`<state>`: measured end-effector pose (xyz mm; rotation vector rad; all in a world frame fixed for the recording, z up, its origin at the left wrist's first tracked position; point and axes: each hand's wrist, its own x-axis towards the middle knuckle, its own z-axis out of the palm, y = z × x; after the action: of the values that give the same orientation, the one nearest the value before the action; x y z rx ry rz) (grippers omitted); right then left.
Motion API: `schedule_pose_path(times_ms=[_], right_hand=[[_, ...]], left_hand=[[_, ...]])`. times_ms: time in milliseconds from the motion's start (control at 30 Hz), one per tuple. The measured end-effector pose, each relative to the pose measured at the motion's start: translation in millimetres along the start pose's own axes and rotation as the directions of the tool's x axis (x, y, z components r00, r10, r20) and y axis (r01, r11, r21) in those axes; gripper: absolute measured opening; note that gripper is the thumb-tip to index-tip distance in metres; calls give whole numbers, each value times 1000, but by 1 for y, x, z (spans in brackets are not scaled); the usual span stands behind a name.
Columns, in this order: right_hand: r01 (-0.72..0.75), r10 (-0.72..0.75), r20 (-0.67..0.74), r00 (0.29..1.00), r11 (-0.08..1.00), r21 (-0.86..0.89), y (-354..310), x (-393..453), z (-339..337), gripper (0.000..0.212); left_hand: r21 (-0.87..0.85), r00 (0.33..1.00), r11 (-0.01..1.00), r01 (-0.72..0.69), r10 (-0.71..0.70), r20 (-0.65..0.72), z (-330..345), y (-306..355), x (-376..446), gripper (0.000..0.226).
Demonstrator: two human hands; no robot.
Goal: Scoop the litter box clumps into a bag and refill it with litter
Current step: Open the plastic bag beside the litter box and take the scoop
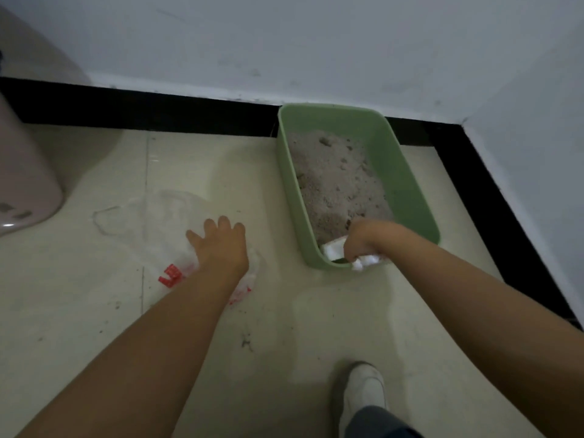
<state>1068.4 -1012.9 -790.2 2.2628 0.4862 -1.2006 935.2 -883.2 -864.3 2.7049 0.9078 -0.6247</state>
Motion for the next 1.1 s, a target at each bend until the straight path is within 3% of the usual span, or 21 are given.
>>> schedule_pose_path(times_ms=[100, 200, 367, 567, 667, 733, 800, 867, 967, 1033, 1100], right_hand=[[6, 1, -106, 994, 998, 61, 18, 1, 14, 13], [73, -34, -233, 972, 984, 160, 30, -2, 28, 36], [115, -69, -307, 949, 984, 134, 39, -23, 30, 36], [156, 11, -504, 864, 945, 288, 44, -25, 1, 30], [91, 14, -479, 878, 976, 196, 32, -8, 12, 35], [8, 44, -384, 922, 991, 133, 21, 7, 24, 41], [-62, 95, -300, 949, 991, 117, 9, 14, 31, 46], [-70, 121, -321, 939, 983, 168, -6, 14, 30, 47], [-38, 99, -544, 833, 992, 122, -35, 16, 26, 39], [59, 34, -597, 801, 989, 136, -58, 16, 20, 33], [200, -28, -658, 753, 962, 188, -79, 18, 12, 33]], left_hand=[[-1, 1000, 1000, -14, 14, 10, 2, 8, 1, 42], [-36, 1000, 999, -15, 16, 18, 5, 10, 2, 36], [-126, 998, 990, -60, 58, -25, 6, -10, 0, 36], [-333, 987, 937, -106, 58, -150, -4, -20, 12, 34], [-461, 973, 870, -174, 79, -219, -8, -18, 14, 34], [-548, 963, 812, -200, 59, -264, -8, -20, 14, 36], [-648, 949, 732, -210, -7, -316, -11, -24, 11, 40], [-779, 935, 604, -168, -153, -320, -18, -33, 9, 43], [-963, 893, 266, 51, -445, -75, -26, -59, 19, 48], [-990, 878, 30, 137, -467, 107, -27, -78, 24, 47], [-985, 914, -131, 114, -374, 156, -27, -92, 19, 41]])
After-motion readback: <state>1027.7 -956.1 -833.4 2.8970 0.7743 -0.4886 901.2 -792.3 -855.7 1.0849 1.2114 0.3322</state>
